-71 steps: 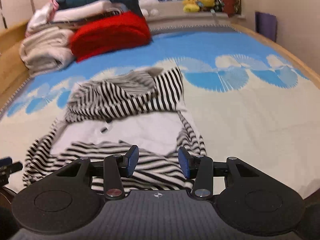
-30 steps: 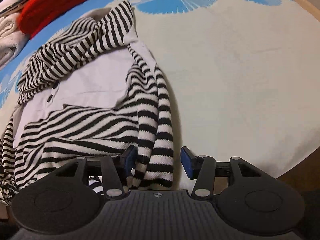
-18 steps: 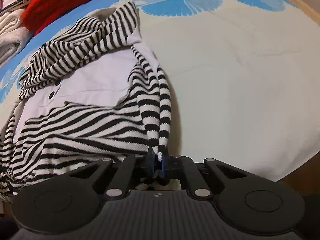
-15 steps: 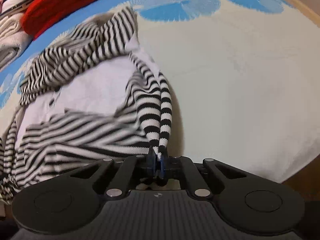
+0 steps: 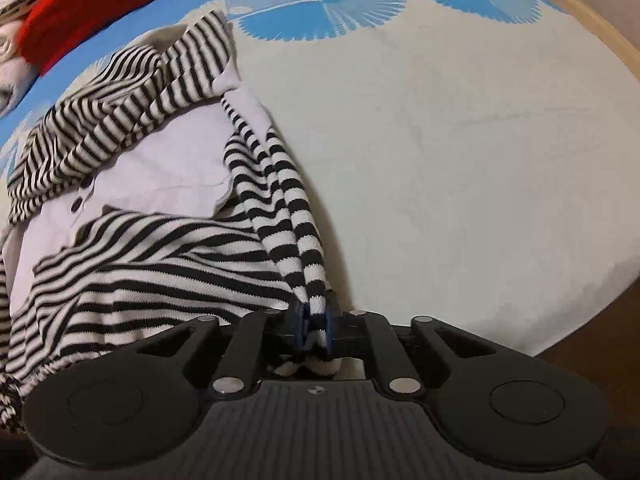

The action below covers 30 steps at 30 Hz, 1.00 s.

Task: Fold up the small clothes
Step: 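Grasp one striped sleeve cuff with the right gripper while the left grasps the other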

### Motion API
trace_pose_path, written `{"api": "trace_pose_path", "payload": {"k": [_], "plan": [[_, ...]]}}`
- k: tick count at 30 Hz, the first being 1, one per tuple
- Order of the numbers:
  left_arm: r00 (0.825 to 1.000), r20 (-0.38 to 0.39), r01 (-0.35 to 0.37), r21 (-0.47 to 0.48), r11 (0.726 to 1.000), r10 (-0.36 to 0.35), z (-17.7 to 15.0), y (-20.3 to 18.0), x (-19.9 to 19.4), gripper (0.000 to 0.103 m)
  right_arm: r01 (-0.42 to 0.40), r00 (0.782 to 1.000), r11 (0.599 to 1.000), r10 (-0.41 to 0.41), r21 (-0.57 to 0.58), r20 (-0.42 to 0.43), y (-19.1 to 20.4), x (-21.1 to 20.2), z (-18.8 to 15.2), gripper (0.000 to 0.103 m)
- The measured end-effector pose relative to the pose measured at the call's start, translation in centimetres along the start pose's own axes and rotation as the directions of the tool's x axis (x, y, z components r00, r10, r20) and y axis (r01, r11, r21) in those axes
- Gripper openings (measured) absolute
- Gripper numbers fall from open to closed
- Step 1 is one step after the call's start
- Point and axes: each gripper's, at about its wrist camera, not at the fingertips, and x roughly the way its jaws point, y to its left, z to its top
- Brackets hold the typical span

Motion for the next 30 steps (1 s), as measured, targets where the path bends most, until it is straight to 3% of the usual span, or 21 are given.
{"api": "trace_pose_path", "payload": {"k": [2, 12, 13, 14, 15, 16, 18, 22, 25, 27, 30], "plan": [[1.000, -0.012, 0.006, -0.005, 1.000, -0.006, -0.1, 0.1, 0.1, 0.045, 0.012, 1.000, 1.000, -0.012, 0.016, 0.009, -0.1, -0.3, -0.4, 0.031], [0.999, -0.042, -0.015, 0.045, 0.999, 0.017, -1.0, -0.8, 1.1, 0.047, 0.050, 0.998, 0.996, -0.052, -0.068, -0.019, 1.9, 0.5, -1.8, 0.033], [0.999, -0.039, -0.018, 0.049, 0.999, 0.020, -1.0, -0.9, 1.1, 0.045, 0.052, 0.998, 0.996, -0.053, -0.070, -0.017, 1.8, 0.4, -1.9, 0.033], [0.999, -0.034, -0.020, 0.057, 0.998, 0.022, -1.1, -1.0, 1.0, 0.033, 0.051, 0.999, 0.996, -0.052, -0.071, -0.015, 1.8, 0.3, -1.9, 0.033], [0.999, -0.025, -0.022, 0.067, 0.997, 0.024, -1.1, -1.2, 0.9, 0.013, 0.048, 0.999, 0.996, -0.049, -0.071, -0.015, 1.7, 0.2, -2.0, 0.033], [0.999, -0.007, -0.033, 0.075, 0.997, 0.034, -1.1, -1.4, 0.7, 0.009, 0.041, 0.999, 0.997, -0.043, -0.071, -0.015, 1.6, 0.1, -2.0, 0.031], [0.996, 0.051, -0.077, 0.079, 0.994, 0.073, -1.0, -1.6, -0.1, 0.008, 0.018, 1.000, 0.997, -0.019, -0.070, -0.004, 1.5, -0.2, -2.0, 0.009], [0.993, 0.084, -0.090, 0.061, 0.994, 0.084, -0.6, -1.8, -0.6, 0.008, 0.002, 0.999, 0.997, 0.002, -0.082, 0.054, 1.9, -1.2, -1.9, 0.008], [0.997, 0.022, -0.081, 0.061, 0.995, 0.080, -0.8, -1.6, 0.3, 0.018, 0.025, 0.999, 0.997, -0.023, -0.076, 0.024, 1.8, -0.5, -2.0, 0.011], [0.996, 0.001, -0.093, 0.080, 0.992, 0.094, -1.1, -1.7, 0.7, 0.028, 0.021, 1.000, 0.998, -0.022, -0.064, -0.020, 1.6, 0.2, -2.1, 0.022], [0.995, 0.004, -0.101, 0.097, 0.990, 0.101, -1.2, -1.9, 0.6, 0.029, 0.029, 0.999, 0.995, -0.032, -0.094, -0.037, 2.0, 0.5, -2.4, 0.026]]}}
